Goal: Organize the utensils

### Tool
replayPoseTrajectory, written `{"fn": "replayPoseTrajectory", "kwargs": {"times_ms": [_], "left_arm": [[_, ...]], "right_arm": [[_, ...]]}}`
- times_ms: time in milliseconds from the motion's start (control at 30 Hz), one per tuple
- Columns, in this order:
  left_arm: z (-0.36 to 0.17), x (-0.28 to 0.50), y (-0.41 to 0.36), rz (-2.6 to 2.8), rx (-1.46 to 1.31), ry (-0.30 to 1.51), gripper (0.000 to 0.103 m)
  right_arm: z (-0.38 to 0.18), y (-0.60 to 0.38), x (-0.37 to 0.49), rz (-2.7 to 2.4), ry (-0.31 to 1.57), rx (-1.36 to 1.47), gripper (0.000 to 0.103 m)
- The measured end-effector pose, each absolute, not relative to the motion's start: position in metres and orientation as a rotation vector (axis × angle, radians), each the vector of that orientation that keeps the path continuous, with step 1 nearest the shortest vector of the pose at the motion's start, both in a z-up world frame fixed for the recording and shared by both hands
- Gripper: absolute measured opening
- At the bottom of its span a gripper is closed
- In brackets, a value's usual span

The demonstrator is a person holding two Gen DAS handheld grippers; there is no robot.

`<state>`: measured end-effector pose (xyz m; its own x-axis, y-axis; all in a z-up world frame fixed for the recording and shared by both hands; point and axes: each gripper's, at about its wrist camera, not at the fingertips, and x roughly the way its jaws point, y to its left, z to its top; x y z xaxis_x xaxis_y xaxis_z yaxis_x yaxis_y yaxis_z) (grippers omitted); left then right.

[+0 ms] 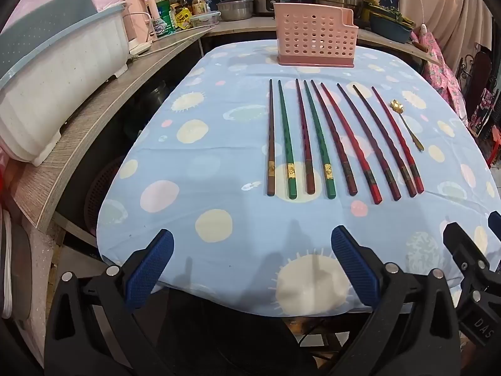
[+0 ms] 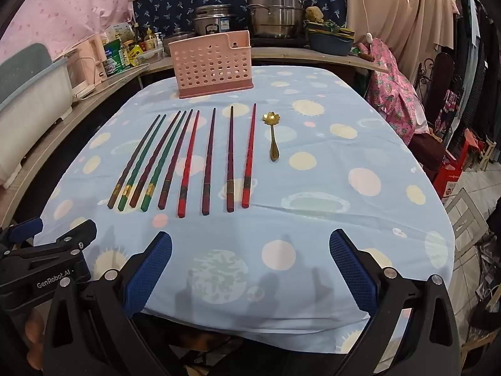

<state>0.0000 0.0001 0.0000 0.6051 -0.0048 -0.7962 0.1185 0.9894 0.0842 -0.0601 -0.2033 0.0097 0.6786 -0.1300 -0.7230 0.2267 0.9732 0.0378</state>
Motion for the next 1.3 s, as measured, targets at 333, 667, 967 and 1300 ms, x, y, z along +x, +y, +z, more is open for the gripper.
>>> {"fn": "replayPoseTrajectory", "kwargs": {"times_ms": [333,667,967,1300], "left_arm": [[0.006,0.002,0.0,-0.084,0.142,0.919,0.096],[0.002,-0.003,-0.007,-0.093,0.153,0.906,0.096],[0.002,-0.003,-0.006,-0.091,0.149,0.905,0.096],[0.001,-0.004,-0.005,-0.091,0.147,0.908,0.096]], "right_arm": [[0.011,-0.201,-0.06,-0.201,0.804,0.124,0.097],[0.01,-0.201,-0.06,-0.202,0.803,0.121,0.097],[0.01,-0.201,-0.059,-0.202,0.803,0.124,0.097],[0.01,-0.201,-0.06,-0.199,0.803,0.124,0.097]]}}
